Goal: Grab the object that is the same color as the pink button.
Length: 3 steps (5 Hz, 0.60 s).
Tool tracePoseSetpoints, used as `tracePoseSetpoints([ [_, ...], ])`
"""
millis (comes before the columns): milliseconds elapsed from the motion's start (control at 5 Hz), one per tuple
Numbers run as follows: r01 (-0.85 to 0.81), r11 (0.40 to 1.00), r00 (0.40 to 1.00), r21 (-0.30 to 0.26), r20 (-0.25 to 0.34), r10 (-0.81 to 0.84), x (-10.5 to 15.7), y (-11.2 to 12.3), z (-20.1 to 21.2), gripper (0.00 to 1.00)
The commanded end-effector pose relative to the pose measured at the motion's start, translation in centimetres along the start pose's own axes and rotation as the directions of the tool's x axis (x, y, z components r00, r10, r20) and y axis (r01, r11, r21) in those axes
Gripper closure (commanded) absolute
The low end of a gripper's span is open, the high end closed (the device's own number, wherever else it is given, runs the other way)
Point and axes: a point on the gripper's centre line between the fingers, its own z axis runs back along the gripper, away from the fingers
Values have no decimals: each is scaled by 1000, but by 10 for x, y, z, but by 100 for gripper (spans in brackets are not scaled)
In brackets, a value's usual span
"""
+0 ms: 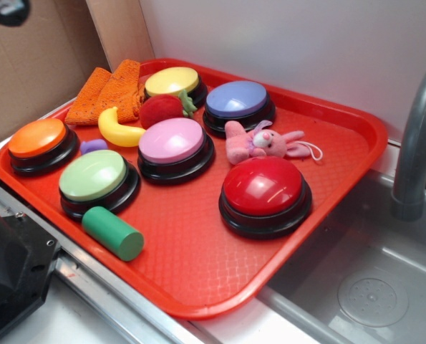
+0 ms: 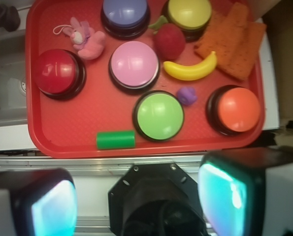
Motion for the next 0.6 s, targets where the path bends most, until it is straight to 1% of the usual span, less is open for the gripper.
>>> tracePoseSetpoints([
  [0,-95,995,994,27,48,93,58,-23,-32,0],
  [200,-190,981,977,46,102,185,85,-41,-62,0],
  [400,-208,976,972,63,127,199,105,-56,-84,0],
])
